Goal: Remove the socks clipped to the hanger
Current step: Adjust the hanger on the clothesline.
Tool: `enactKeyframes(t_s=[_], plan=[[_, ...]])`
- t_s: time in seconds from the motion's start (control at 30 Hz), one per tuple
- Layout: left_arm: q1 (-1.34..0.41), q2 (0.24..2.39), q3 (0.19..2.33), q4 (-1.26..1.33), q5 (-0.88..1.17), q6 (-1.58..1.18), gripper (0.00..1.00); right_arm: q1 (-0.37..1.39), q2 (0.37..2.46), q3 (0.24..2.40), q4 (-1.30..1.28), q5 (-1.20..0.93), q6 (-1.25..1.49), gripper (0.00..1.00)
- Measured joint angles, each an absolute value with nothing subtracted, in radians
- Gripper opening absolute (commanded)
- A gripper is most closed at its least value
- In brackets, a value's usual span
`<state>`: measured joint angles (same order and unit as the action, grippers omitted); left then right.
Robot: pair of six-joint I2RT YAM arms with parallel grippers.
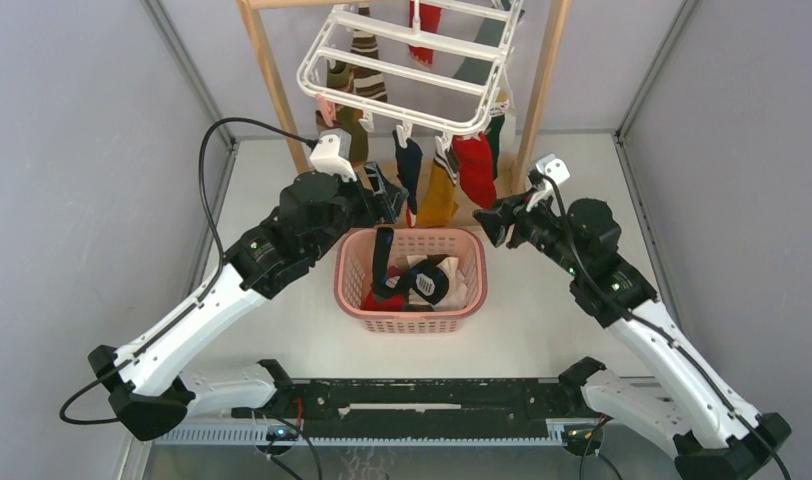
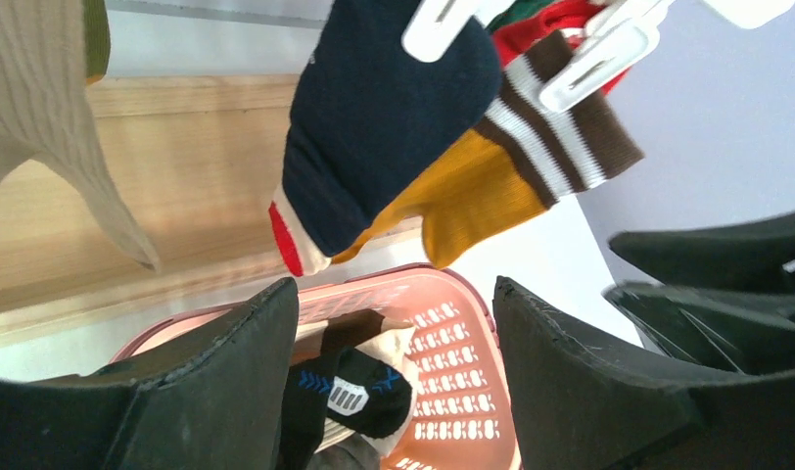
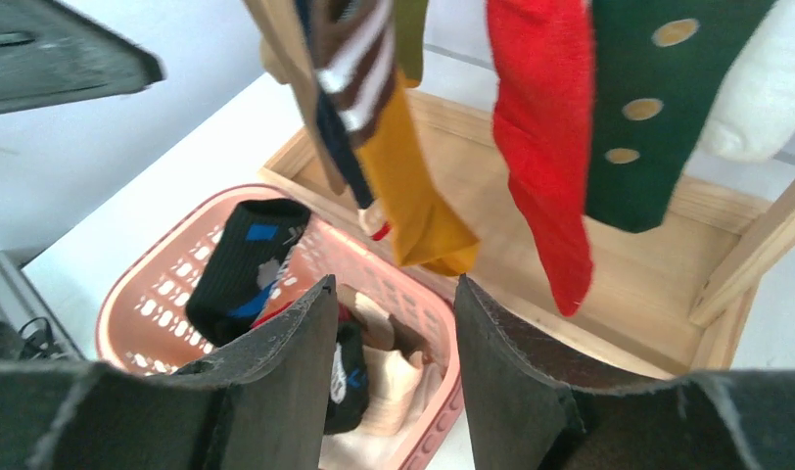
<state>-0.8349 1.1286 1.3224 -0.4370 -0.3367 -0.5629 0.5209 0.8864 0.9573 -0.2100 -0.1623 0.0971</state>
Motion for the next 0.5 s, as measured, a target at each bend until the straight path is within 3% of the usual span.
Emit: enactKeyframes(t_s=[0.23,0.5], plan=[[-0.821,1.129,1.321,-0.448,-0.336,-0.557,0.77,0.564,0.852,0.934,-0.181,-0.168,0.083,0.57],[-0.816,1.129,1.320,-0.451,-0.333,-0.556,0.76,0.484,1.099,0.934,0.022,-0.242,0.066,0.54]])
